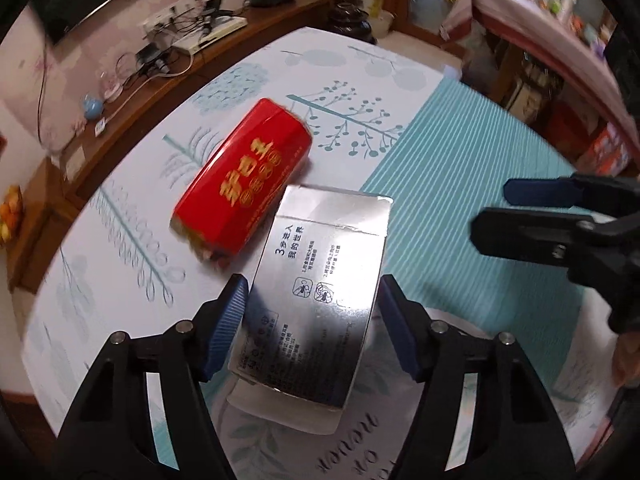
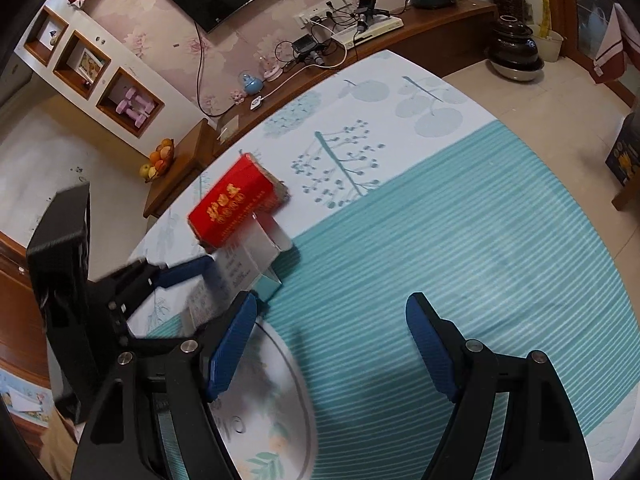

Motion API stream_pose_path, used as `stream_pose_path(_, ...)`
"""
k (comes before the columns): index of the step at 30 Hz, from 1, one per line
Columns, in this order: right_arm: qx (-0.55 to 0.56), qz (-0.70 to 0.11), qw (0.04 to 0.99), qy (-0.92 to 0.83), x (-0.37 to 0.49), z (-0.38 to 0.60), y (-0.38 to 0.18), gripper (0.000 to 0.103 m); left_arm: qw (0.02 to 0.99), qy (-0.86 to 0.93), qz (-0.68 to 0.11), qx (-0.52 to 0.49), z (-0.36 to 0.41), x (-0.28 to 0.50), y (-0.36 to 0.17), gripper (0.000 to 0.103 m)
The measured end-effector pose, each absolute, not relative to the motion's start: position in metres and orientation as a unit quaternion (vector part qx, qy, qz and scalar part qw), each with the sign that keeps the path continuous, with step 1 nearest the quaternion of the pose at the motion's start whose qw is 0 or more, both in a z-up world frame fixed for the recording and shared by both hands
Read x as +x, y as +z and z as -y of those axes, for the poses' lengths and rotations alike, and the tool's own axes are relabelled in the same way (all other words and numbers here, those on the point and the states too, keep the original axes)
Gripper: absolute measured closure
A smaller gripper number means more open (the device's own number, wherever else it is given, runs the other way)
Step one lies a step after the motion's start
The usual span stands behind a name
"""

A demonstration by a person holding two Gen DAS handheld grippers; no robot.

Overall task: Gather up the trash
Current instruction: 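Grasp the silver box with the left tool while the right tool grasps the red tin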

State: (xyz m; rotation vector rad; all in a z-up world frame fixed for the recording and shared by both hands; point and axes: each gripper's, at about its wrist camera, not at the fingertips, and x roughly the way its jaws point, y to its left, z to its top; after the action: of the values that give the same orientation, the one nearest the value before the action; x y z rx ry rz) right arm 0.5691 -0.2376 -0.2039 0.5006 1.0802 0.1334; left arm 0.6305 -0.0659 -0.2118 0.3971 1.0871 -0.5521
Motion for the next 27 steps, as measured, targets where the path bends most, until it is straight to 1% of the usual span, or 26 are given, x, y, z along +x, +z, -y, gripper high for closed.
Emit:
stream_pose_path(2,0.24,-0.506,0.826,0.063,0.572,0.233,-0.2,0.021,0.81,-0.247,-0.508,0.157,0.052,0.624,-0.207,0.041)
stream_pose_path(7,0.257,-0.501,0.823,0.07,0.583,0.218,-0.193,0.02,0.823,-0.199,-0.519,0.116,0.011,0.613,-0.197,0.042)
stream_pose_path(9,0.273,-0.496,0.821,0.07,0.591,0.208,-0.191,0.016,0.833,-0.177,-0.516,0.093,-0.008,0.613,-0.189,0.042)
stream_pose_path(10,0.28,-0.494,0.821,0.069,0.594,0.205,-0.19,0.013,0.838,-0.164,-0.513,0.083,-0.015,0.613,-0.186,0.042)
stream_pose_path(13,0.321,-0.481,0.814,0.056,0.611,0.191,-0.192,0.011,0.856,-0.122,-0.5,0.046,-0.042,0.616,-0.174,0.042)
stream_pose_path(19,0.35,-0.477,0.806,0.014,0.644,0.165,-0.198,0.011,0.87,-0.046,-0.49,-0.016,-0.099,0.629,-0.162,0.042)
stream_pose_path(22,0.336,-0.472,0.815,-0.013,0.66,0.15,-0.201,0.011,0.872,-0.02,-0.488,-0.043,-0.125,0.632,-0.161,0.042)
stream_pose_path(25,0.311,-0.485,0.817,-0.036,0.675,0.137,-0.208,0.012,0.868,-0.003,-0.492,-0.066,-0.146,0.638,-0.164,0.042)
stream_pose_path(27,0.29,-0.495,0.818,-0.046,0.682,0.129,-0.214,0.019,0.866,0.0,-0.494,-0.074,-0.149,0.643,-0.168,0.042)
